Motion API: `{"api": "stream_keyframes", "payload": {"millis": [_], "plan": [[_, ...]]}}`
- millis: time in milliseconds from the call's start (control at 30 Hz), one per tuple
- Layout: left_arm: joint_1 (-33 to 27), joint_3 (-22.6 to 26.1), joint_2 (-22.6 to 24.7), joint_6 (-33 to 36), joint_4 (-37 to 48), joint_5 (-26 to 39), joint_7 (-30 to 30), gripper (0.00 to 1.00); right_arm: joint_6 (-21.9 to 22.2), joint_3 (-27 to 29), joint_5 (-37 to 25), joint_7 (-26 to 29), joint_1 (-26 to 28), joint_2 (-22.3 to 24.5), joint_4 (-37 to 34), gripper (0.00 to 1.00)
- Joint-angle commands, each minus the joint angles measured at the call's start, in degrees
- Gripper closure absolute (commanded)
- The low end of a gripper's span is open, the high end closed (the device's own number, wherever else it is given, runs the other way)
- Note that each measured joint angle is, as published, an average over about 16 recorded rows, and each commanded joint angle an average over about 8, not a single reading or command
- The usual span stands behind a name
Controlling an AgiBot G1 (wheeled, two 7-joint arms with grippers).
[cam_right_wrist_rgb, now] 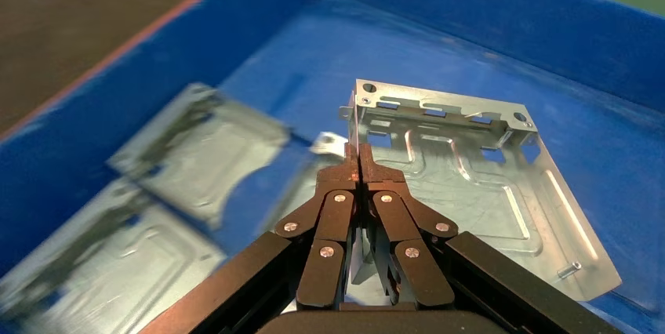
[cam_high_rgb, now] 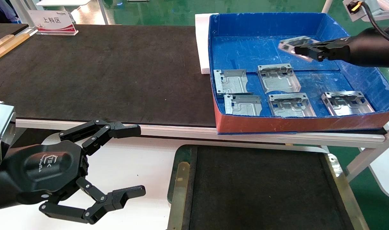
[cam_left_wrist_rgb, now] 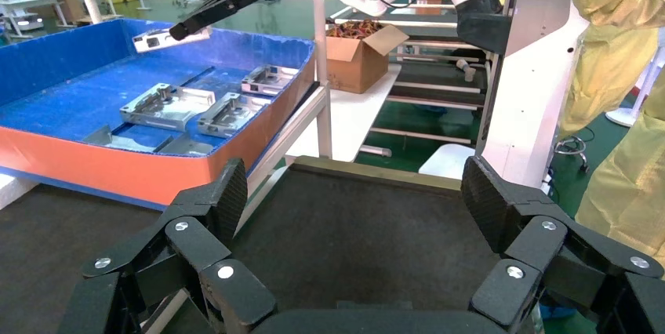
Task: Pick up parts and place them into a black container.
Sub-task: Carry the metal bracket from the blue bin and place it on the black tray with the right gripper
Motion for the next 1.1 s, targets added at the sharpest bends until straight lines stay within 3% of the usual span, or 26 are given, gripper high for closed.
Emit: {"api": "stream_keyframes", "payload": {"millis": [33,433,667,833,1100], "plan": [[0.0,0.0,0.0,0.0,0.0,0.0,0.0,0.0,-3.3,0.3,0.6,-1.6,0.5,0.4,0.4,1.0],[0.0,0.0,0.0,0.0,0.0,0.0,0.0,0.0,-19.5,1.5,3.5,-4.2,2.5,1.2,2.5,1.0],[0.0,0.0,0.0,0.0,0.0,0.0,0.0,0.0,-24.4,1.3,7.7,-2.2,0.8,0.8,7.1,1.0],[0.0,0.0,0.0,0.0,0.0,0.0,0.0,0.0,-24.9,-2.1,16.0,3.4,-4.0,3.2,19.5,1.0],[0.0,0.0,0.0,0.0,0.0,0.0,0.0,0.0,-23.8,-10.1,31.4,13.8,-11.8,13.0,45.5,1.0]]}}
